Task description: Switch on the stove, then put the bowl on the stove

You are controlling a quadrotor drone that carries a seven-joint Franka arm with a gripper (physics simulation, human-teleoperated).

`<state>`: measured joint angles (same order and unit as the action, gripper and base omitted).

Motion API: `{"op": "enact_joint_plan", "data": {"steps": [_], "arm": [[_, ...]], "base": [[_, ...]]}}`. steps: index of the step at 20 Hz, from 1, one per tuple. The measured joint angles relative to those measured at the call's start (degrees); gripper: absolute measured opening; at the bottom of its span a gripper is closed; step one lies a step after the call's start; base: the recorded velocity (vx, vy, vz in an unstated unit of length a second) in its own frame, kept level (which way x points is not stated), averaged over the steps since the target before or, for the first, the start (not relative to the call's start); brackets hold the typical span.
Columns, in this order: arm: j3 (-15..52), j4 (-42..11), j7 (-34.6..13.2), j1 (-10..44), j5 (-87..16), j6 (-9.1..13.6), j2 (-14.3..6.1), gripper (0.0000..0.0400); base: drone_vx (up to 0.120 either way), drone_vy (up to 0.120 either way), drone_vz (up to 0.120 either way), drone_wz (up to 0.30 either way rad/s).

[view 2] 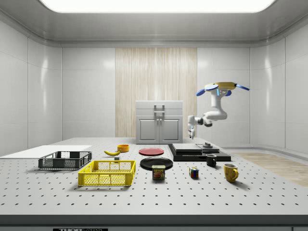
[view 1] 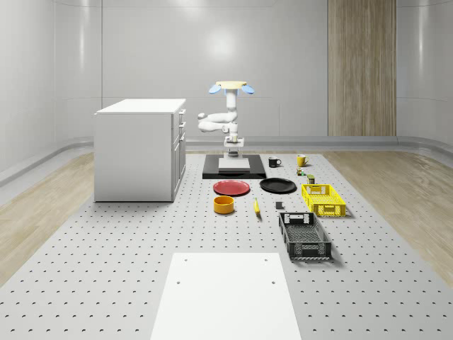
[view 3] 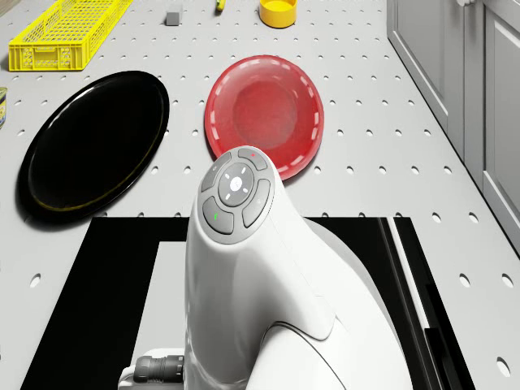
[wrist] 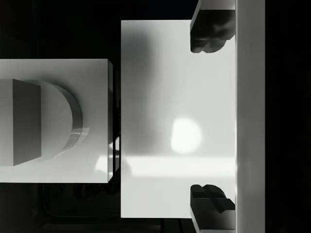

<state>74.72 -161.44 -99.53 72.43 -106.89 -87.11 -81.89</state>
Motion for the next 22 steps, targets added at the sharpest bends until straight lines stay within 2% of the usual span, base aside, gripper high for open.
{"op": "enact_joint_plan", "data": {"steps": [22], "arm": [[0.27,0.11,-0.46,0.56,0.85,-1.8,-1.95,0.04]], "base": [[0.12,0.0,0.0,0.0]]}}
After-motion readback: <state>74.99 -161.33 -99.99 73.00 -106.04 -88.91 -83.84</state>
